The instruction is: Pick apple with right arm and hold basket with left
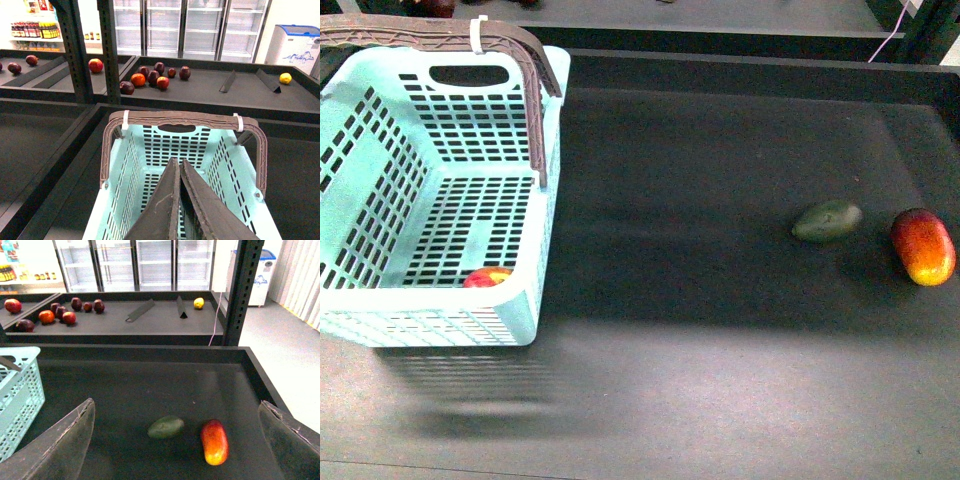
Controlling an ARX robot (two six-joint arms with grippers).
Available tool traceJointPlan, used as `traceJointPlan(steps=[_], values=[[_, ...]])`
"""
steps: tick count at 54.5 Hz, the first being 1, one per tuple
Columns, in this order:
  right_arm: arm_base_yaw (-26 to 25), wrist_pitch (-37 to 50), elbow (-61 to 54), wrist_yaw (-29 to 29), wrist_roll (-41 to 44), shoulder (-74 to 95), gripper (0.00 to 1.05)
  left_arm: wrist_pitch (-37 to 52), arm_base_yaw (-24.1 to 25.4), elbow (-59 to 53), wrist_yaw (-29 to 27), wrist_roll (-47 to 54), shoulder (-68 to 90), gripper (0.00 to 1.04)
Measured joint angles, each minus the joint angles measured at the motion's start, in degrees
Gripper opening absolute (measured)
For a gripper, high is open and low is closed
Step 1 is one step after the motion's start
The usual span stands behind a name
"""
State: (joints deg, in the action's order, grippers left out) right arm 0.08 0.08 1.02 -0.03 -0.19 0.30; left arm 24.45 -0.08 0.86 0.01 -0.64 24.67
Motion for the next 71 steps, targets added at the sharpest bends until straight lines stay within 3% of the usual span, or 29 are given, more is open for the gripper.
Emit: traceJointPlan(steps=[36, 42, 71], values=[[0.0, 0.0, 0.0, 0.0, 0.0, 0.0, 0.96, -14.2, 0.0, 0.0, 0.0, 0.0, -14.4, 0.03], [0.0, 0.0, 0.0, 0.0, 0.0, 0.0, 0.96, -23.8, 0.0, 0.0, 0.0, 0.0, -22.9, 0.03], [0.0, 0.0, 0.0, 0.0, 0.0, 0.0, 0.96, -24.4, 0.0, 0.0, 0.0, 0.0, -24.3, 0.03]])
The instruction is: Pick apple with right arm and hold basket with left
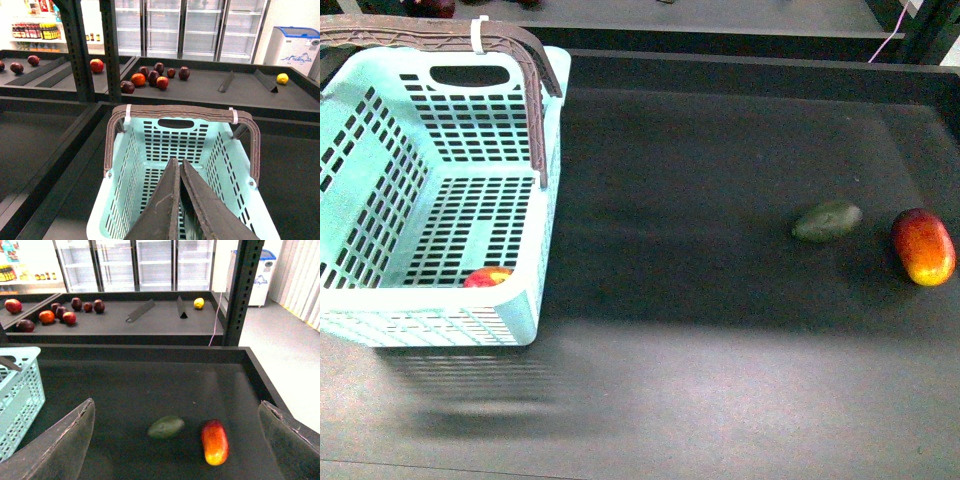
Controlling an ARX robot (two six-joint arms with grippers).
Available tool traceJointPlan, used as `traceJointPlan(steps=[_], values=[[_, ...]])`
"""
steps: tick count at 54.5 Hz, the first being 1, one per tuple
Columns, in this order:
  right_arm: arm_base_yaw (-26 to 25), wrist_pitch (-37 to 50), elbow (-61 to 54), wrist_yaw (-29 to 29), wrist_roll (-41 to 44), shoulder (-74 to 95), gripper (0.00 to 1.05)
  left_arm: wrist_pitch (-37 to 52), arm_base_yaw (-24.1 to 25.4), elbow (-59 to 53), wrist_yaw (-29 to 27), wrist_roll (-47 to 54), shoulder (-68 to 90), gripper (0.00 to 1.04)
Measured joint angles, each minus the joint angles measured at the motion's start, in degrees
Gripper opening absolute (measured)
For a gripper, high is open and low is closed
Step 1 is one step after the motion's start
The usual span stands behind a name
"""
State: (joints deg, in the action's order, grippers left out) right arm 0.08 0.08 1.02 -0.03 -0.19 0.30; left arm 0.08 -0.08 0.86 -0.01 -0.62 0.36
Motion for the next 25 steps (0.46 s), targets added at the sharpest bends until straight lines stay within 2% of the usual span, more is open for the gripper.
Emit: traceJointPlan(steps=[3, 6, 25], values=[[0.0, 0.0, 0.0, 0.0, 0.0, 0.0, 0.96, 0.0, 0.0, 0.0, 0.0, 0.0, 0.0, 0.03], [0.0, 0.0, 0.0, 0.0, 0.0, 0.0, 0.96, 0.0, 0.0, 0.0, 0.0, 0.0, 0.0, 0.1], [0.0, 0.0, 0.0, 0.0, 0.0, 0.0, 0.96, 0.0, 0.0, 0.0, 0.0, 0.0, 0.0, 0.73]])
